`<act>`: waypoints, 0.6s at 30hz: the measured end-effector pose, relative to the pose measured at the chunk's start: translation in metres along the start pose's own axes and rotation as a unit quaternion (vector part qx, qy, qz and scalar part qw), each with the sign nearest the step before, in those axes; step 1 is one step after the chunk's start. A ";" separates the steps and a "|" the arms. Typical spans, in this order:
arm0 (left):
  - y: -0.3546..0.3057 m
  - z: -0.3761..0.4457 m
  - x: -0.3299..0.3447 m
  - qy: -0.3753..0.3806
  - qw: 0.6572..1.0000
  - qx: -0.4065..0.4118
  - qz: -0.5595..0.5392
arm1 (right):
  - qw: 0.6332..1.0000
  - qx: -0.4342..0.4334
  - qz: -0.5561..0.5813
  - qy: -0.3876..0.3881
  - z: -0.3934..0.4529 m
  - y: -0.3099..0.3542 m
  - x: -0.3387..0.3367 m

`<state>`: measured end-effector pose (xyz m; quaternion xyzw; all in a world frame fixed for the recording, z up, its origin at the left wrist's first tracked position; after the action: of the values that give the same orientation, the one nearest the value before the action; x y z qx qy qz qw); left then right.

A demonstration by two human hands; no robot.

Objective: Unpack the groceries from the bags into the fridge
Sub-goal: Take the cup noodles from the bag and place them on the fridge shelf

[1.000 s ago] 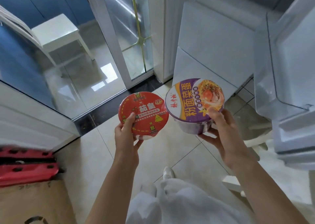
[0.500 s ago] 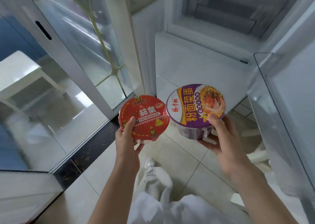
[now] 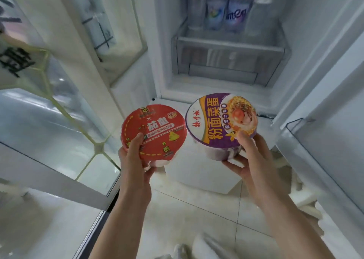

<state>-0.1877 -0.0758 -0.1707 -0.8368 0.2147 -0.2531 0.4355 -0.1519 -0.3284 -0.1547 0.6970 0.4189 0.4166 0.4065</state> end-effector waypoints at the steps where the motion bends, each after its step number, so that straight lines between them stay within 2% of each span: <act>1: -0.009 0.004 0.012 0.013 1.000 0.009 -0.003 | 1.000 -0.012 0.004 -0.003 0.005 0.010 0.005; 9: -0.072 0.021 0.118 0.127 0.989 0.051 -0.050 | 0.994 -0.069 0.077 -0.030 0.060 0.080 0.036; 18: -0.148 0.027 0.206 0.163 0.968 0.176 -0.070 | 0.982 -0.145 0.119 -0.008 0.113 0.165 0.071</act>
<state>0.0100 -0.1008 -0.0111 -0.7069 0.1762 -0.4499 0.5166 0.0144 -0.3399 -0.0226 0.6790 0.2650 0.5125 0.4539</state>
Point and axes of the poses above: each hand's wrist, its own z-axis towards the middle knuckle, its own x-axis out of the palm, y = z × x, the point moved 6 cm from there along z, towards the middle knuckle, and after that the axes turned 11 degrees about -y, right-handed, at the moved point
